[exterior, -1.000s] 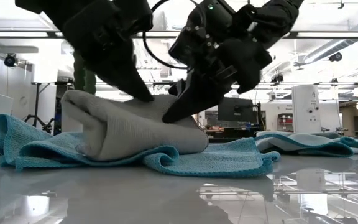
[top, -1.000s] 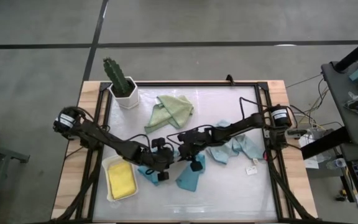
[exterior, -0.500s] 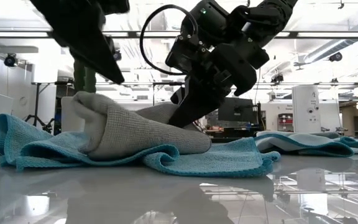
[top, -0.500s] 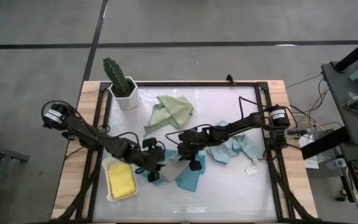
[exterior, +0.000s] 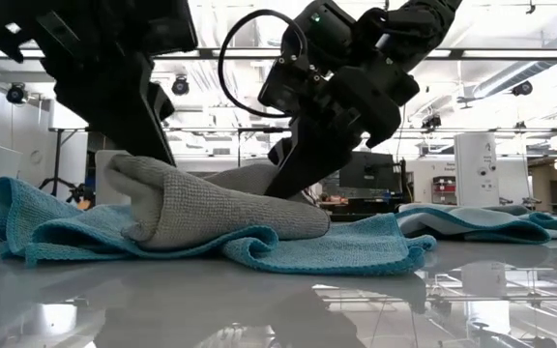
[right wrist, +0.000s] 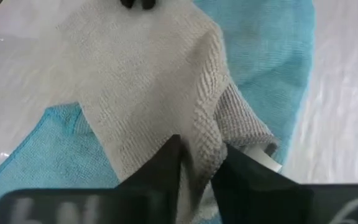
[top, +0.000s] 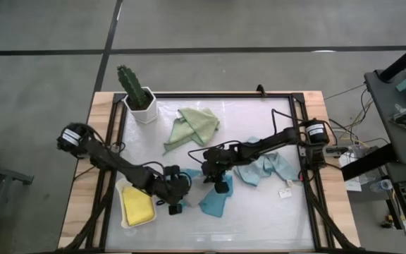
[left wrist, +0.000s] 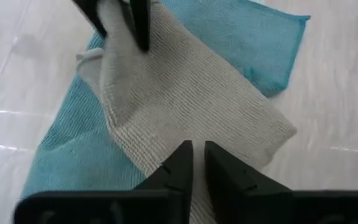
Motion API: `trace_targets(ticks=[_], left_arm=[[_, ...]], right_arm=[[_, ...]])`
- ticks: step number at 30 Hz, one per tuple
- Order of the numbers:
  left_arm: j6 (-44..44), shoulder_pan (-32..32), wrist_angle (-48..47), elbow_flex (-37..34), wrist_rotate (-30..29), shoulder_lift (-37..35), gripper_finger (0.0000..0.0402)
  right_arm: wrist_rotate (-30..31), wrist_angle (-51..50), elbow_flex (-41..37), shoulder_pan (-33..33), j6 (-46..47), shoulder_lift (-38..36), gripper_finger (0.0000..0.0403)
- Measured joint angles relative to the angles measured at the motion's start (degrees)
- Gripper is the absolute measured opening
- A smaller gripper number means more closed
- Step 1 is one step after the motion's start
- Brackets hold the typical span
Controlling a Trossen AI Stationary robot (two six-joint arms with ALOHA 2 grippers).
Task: Fold microfiber towels
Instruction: Fold the gray microfiber towel
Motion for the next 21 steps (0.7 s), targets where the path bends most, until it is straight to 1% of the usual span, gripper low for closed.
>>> trace_targets(ticks=[4,6,9,11,15,17,21], left_arm=[[0.0,0.0,0.0,0.0,0.0,1.5,0.0006],[0.0,0.0,0.0,0.0,0.0,2.0,0.0002],[0.0,0.1,0.1,0.0,0.0,3.1,0.0001],[0.0,0.1,0.0,0.0,0.0,3.9,0.0001],[0.0,0.2,0.7,0.0,-0.2,5.3,0.0001],[0.1,0.2,1.3,0.0,-0.6,5.9,0.0001],[0.1,0.3,2.3,0.0,-1.7,6.3,0.0001]], right_arm=[[0.0,-1.8,0.0,-1.0,-0.4,-1.6,0.0124],[0.0,-2.6,0.0,-1.6,-0.4,-2.5,0.0144],[0.0,-3.0,0.0,-2.4,0.5,-3.4,0.0163],[1.1,-2.5,0.0,-2.6,1.6,-3.8,0.0167],[10.6,-1.4,0.0,-2.4,1.4,-5.3,0.0155],[11.6,1.1,0.0,-2.2,1.0,-5.6,0.014],[11.5,7.1,-0.1,-0.5,0.9,-5.8,0.0096]])
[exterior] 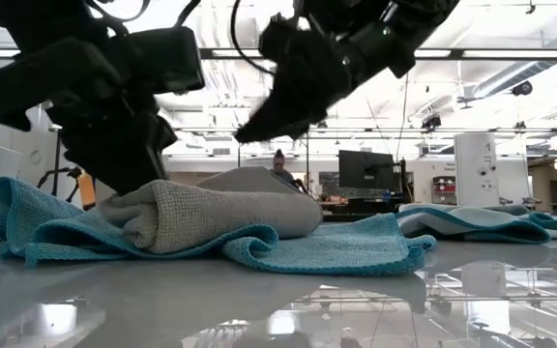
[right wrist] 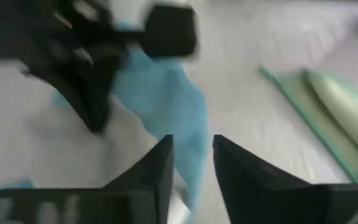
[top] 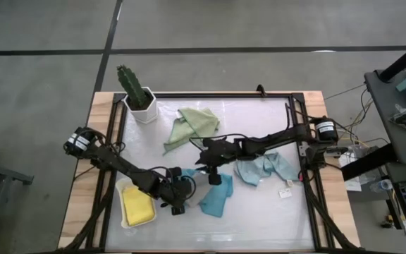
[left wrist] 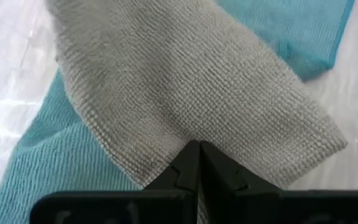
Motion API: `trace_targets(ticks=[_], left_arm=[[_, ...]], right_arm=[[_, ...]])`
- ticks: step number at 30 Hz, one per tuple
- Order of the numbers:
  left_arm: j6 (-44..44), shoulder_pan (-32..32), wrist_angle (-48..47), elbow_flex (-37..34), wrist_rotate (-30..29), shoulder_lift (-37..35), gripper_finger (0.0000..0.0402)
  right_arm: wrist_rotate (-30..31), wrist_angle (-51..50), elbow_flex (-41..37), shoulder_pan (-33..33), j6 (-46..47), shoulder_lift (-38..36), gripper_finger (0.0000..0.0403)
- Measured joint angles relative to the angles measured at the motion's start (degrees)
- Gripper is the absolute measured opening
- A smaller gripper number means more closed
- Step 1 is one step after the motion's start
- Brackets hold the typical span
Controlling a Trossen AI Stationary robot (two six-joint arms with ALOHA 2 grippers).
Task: Fold microfiber towels
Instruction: Fold the gray microfiber towel
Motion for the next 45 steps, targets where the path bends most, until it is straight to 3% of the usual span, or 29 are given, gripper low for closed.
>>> trace_targets(ticks=[8,13,18,24,30,45], left_arm=[[0.2,0.0,1.4,0.0,-1.6,0.1,0.0001],[0.3,-0.1,2.5,0.0,-1.6,0.1,0.0001],[0.2,-0.2,2.2,-0.1,-1.6,0.1,0.0001],[0.0,-0.8,2.2,-0.1,0.2,0.1,0.0001],[0.0,-1.4,2.2,-0.1,2.0,0.1,0.0001],[0.3,-1.7,1.5,-0.1,3.7,-2.6,0.0001]], right_arm=[[0.5,12.6,-0.9,3.9,3.7,4.6,0.0013],[5.3,14.3,-1.3,4.4,7.0,8.9,0.0009],[6.3,14.7,-1.8,4.7,7.1,12.0,0.0009],[14.2,14.8,-3.3,5.0,4.6,13.9,0.0009],[18.2,14.6,-4.5,5.1,2.1,13.2,0.0009],[18.7,9.8,-4.8,6.2,1.8,4.8,0.0008]])
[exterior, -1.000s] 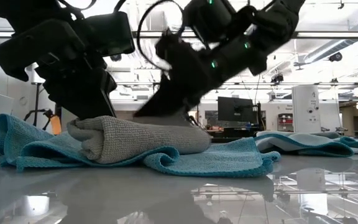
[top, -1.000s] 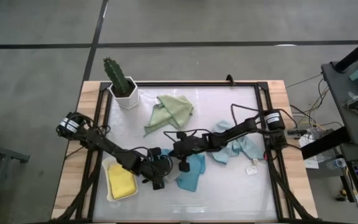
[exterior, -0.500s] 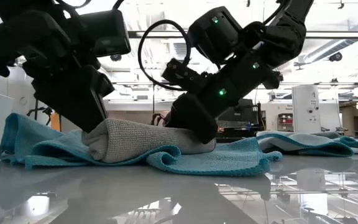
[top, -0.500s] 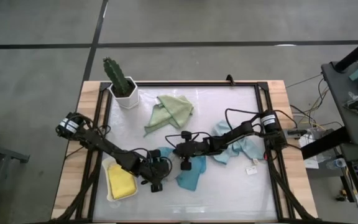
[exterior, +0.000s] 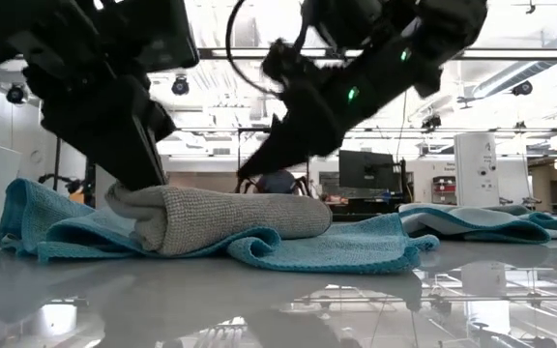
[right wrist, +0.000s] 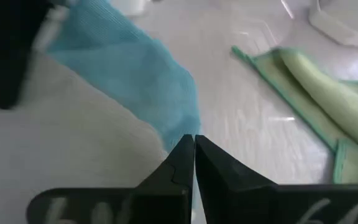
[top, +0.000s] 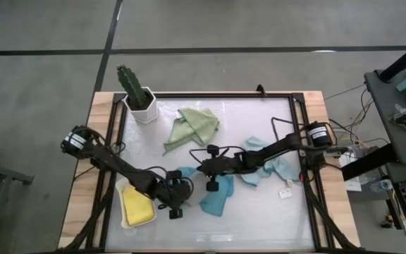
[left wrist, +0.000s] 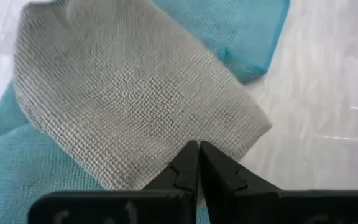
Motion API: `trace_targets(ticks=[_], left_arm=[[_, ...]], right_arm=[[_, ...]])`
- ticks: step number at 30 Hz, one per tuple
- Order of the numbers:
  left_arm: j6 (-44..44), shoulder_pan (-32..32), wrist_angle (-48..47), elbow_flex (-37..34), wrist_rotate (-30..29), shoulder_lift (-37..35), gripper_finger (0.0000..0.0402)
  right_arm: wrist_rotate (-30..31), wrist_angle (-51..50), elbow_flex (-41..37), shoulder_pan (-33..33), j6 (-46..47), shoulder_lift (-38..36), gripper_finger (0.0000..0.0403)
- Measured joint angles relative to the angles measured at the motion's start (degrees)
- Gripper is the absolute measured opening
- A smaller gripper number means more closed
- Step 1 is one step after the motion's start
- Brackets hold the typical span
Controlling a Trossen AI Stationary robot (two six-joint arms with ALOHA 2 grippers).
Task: Fold microfiber towels
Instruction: Fold the gray microfiber towel, then put the gray microfiber towel into the white bin
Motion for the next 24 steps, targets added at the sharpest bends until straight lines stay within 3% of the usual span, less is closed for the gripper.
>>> trace_targets(ticks=[12,18,24], left_arm=[[3.6,0.0,4.0,0.0,-0.4,-3.8,0.0001],[4.6,-0.2,12.8,-0.5,-0.4,0.1,0.0001],[3.8,-1.2,14.0,-0.5,0.2,5.3,0.0001]], right_arm=[[-0.2,0.3,-0.7,5.2,5.0,-1.5,0.0008],[-0.2,2.7,-2.0,6.6,8.0,0.6,0.0008],[-0.2,2.5,-2.3,6.9,8.3,2.7,0.0008]])
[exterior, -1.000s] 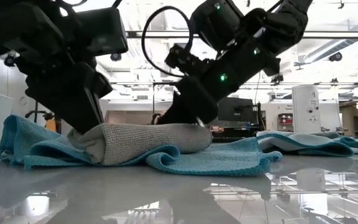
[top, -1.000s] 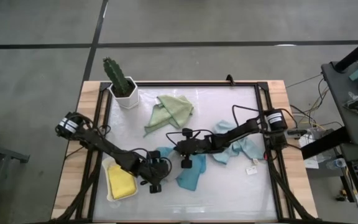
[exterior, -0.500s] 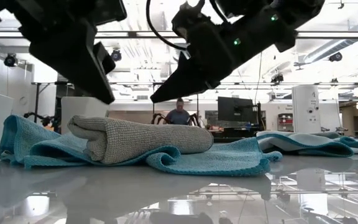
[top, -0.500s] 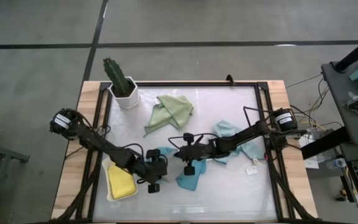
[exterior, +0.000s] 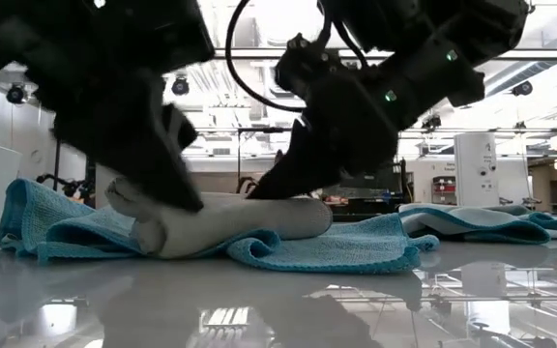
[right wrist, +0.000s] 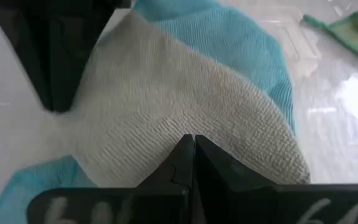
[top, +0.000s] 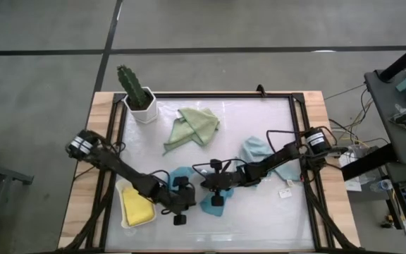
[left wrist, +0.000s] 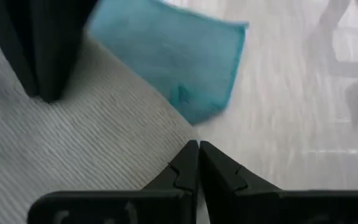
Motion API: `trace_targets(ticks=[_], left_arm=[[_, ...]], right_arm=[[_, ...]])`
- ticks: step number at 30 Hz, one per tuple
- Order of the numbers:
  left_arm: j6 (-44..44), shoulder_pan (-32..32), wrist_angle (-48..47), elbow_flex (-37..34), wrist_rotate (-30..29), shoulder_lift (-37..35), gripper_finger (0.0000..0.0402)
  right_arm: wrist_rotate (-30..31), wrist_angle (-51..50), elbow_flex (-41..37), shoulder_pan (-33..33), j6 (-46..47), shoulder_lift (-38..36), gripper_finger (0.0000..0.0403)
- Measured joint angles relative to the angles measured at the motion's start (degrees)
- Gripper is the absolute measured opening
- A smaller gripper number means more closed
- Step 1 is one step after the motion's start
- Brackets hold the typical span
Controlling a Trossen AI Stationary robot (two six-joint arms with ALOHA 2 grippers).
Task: Fold microfiber towels
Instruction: Put the gray microfiber towel into the white bin
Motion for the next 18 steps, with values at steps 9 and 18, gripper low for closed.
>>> trace_targets(ticks=[9,18], left_arm=[[-3.2,-0.2,0.7,0.0,4.1,3.4,0.0001],[-4.1,-0.3,-0.3,0.2,5.8,1.2,0.0001]], right_arm=[[0.0,-7.7,-0.7,0.0,1.8,-0.1,0.0008],[0.0,-8.5,-1.2,0.0,0.9,-1.1,0.0008]])
